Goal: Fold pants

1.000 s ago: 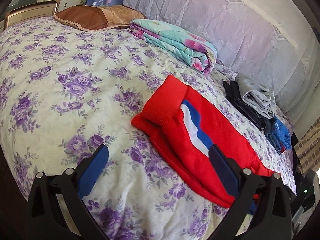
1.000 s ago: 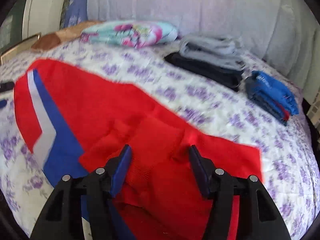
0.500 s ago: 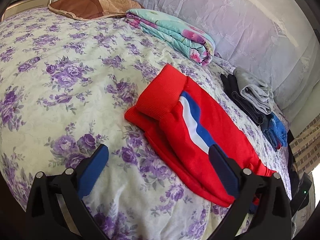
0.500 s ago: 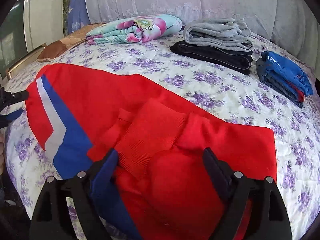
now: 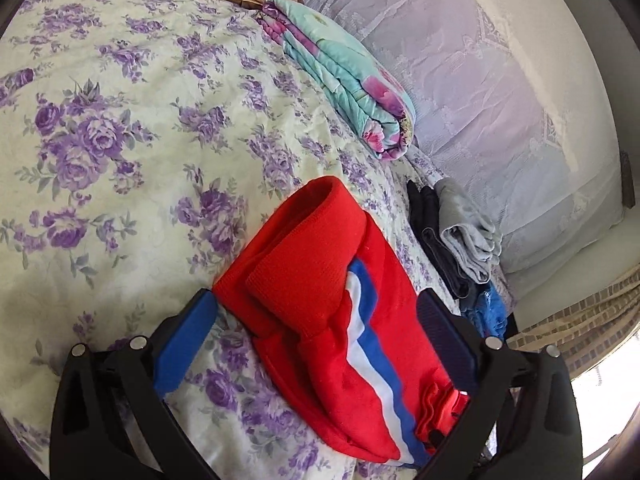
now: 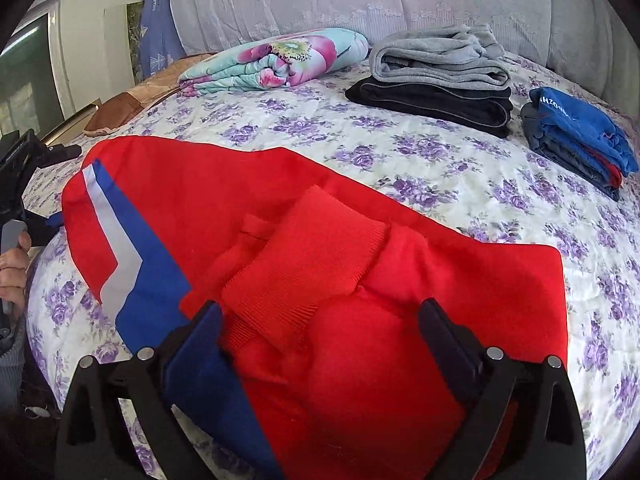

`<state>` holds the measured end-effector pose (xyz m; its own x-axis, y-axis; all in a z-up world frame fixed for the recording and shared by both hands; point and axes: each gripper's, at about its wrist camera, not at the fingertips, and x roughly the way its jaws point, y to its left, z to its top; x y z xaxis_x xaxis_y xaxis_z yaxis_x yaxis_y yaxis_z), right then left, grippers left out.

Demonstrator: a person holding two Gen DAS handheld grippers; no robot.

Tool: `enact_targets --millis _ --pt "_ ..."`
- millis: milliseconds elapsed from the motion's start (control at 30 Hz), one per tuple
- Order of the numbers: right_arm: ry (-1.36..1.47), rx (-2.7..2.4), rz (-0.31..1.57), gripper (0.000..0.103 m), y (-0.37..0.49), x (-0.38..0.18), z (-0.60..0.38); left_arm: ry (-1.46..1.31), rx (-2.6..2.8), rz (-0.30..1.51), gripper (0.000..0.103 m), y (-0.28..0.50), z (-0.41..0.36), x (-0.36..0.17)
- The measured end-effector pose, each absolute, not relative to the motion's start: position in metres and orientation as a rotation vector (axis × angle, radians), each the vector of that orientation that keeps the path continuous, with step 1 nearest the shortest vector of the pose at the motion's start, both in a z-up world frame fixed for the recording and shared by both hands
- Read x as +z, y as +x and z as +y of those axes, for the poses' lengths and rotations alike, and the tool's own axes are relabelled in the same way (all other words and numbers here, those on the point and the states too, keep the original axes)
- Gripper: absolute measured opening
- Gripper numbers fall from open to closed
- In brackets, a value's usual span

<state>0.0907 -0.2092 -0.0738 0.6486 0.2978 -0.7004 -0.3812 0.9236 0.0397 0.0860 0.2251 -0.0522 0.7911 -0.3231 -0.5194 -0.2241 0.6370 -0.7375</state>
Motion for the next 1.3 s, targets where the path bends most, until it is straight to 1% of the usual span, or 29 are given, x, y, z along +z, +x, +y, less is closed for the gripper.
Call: enact_targets --millis 33,67,100,167,200,300,400,533,733,767,800,900,967,1067,1100,1167,1300 --pt "-0.115 0.387 0.775 0.099 0.091 -0.074 -0.209 -0.912 -0.067 0.675 0.097 0.087 0.227 -0.053" --pt "-0.114 0.387 0.774 0.099 0.091 -0.074 -0.209 -0.921 -0.067 0.672 0.092 0.086 0.228 -0.053" --pt "-0.113 0.387 0.775 0.099 0.091 -0.074 -0.209 -0.929 -0.060 0.672 0.078 0.085 0.229 -0.053" --pt "-0.111 0.388 0.776 0.099 0.091 -0.074 -0.209 -0.960 -0.039 0.677 0.065 0.082 0.233 -0.057" --pt "-0.109 0.389 0.776 0.099 0.091 -0.075 -0.209 -0.976 -0.045 0.674 0.062 0.079 0.236 -0.059" --pt "-0.109 0.388 0.776 0.099 0.091 -0.075 -0.209 -1.015 -0.072 0.681 0.061 0.076 0.240 -0.062" --pt "-0.108 0.388 0.776 0.099 0.091 -0.075 -0.209 -1.070 -0.088 0.657 0.067 0.067 0.241 -0.064" --pt "-0.111 0.386 0.776 0.099 0.091 -0.075 -0.208 -1.079 -0.095 0.638 0.073 0.063 0.233 -0.061" --pt "-0.107 0.388 0.775 0.099 0.090 -0.076 -0.209 -1.047 -0.048 0.660 0.072 0.078 0.223 -0.065" --pt "-0.107 0.388 0.775 0.099 0.090 -0.076 -0.209 -1.048 -0.044 0.655 0.064 0.077 0.225 -0.065" --pt "-0.106 0.388 0.775 0.099 0.090 -0.076 -0.209 -1.051 -0.040 0.657 0.053 0.077 0.227 -0.067" --pt "-0.088 0.383 0.751 0.099 0.087 -0.073 -0.213 -1.084 -0.060 0.666 0.038 0.076 0.235 -0.075" --pt "-0.051 0.345 0.680 0.099 0.077 -0.062 -0.221 -1.070 -0.071 0.660 0.033 0.074 0.236 -0.074" --pt "-0.005 0.291 0.584 0.099 0.070 -0.046 -0.232 -1.057 -0.086 0.636 0.030 0.069 0.235 -0.068" --pt "-0.041 0.255 0.610 0.099 0.074 -0.049 -0.229 -1.041 -0.089 0.626 0.029 0.067 0.234 -0.064" --pt "-0.169 0.208 0.768 0.099 0.091 -0.072 -0.216 -0.995 -0.090 0.611 0.028 0.064 0.229 -0.054" --pt "-0.121 0.235 0.784 0.099 0.097 -0.074 -0.222 -0.876 -0.093 0.574 0.026 0.057 0.212 -0.026"
